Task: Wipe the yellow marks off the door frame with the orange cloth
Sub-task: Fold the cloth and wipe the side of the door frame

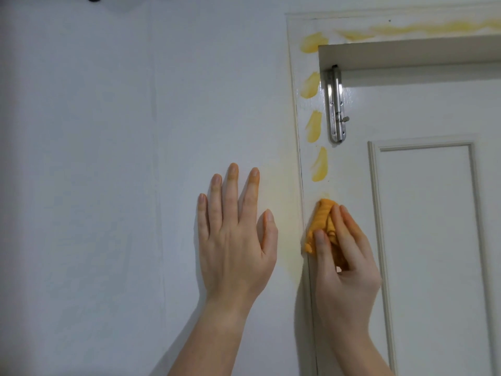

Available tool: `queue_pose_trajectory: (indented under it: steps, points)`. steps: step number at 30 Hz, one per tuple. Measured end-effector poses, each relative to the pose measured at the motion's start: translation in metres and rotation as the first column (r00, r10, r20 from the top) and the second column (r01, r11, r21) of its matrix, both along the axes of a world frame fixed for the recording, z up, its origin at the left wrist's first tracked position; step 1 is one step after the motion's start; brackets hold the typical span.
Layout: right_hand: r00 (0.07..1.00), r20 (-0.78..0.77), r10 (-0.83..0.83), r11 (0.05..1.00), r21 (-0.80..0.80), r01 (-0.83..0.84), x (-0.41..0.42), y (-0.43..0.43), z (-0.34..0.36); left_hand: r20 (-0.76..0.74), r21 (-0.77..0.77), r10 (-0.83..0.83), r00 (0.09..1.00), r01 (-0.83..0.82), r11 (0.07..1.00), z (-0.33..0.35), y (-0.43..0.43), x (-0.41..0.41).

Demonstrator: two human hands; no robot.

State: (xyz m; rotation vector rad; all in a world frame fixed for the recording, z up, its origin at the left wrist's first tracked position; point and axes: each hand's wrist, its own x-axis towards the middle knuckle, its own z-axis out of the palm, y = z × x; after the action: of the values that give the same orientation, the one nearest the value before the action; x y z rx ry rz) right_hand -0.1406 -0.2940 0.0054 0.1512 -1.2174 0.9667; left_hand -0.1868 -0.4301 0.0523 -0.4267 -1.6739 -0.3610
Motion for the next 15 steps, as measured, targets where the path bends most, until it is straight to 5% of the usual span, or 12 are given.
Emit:
queue_pose_trajectory:
  steps: [4,9,15]
  points:
    - [0.994,-0.014,-0.104,0.983,0.149,0.105,-0.005,0.004,0.025,-0.039,0.026,0.003,0.999,-0.002,1.0,0.029,0.001,-0.001]
    - [0.996,-0.036,0.082,0.996,-0.019,-0.083,-0.003,0.008,0.04,-0.052,0.045,0.027,0.998,-0.024,0.999,0.068,0.004,-0.005]
    - [0.994,-0.053,-0.094,0.983,0.153,0.101,-0.013,0.009,0.045,-0.059,0.023,0.042,0.997,-0.04,0.999,0.068,0.005,-0.008]
